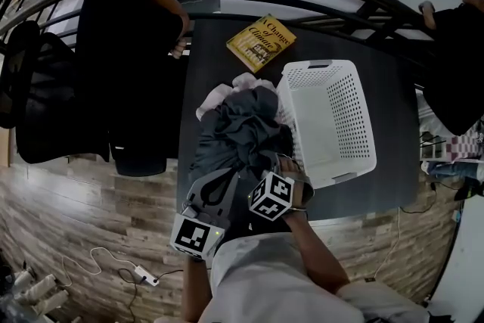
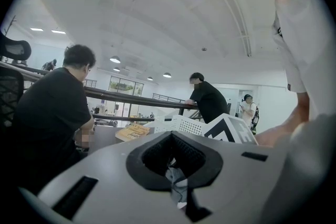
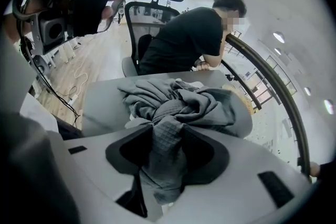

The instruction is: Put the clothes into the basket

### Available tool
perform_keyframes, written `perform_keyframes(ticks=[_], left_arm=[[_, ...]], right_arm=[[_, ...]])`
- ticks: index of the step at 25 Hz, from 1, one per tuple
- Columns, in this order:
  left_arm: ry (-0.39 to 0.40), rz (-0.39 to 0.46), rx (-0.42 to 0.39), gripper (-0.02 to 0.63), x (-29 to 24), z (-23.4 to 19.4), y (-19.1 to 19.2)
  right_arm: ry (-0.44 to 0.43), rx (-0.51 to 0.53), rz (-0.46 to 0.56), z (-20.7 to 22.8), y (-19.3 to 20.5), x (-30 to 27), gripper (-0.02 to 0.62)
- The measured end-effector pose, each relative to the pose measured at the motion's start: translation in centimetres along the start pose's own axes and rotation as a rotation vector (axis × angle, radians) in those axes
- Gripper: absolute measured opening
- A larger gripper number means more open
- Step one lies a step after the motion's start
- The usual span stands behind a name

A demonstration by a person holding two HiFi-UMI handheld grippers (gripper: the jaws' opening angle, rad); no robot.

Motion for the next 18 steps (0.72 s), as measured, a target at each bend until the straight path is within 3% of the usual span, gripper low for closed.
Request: perform_keyframes(ticks=[7,18], left_arm=[[-0.012,-0.004,-0.007,0.002,-0.2,0.1,0.2],[-0.025,0.004,-0.020,0.002,0.0,0.2,-0.7]], right_arm=[[0.001,0.010,0.018,0.3,0.3,0.1,0.077],[-0.079,-0.126,0.221,0.3,-0.4,2.7,0.057]])
Point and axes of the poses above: the fingertips, and each gripper's own axes: x backward along the fingers, z to its right, y out of its underside, the point moved 8 cm from there along x, backward along the fingers, and after that the axes turned 10 degrees about -y, right-handed, at the moved point
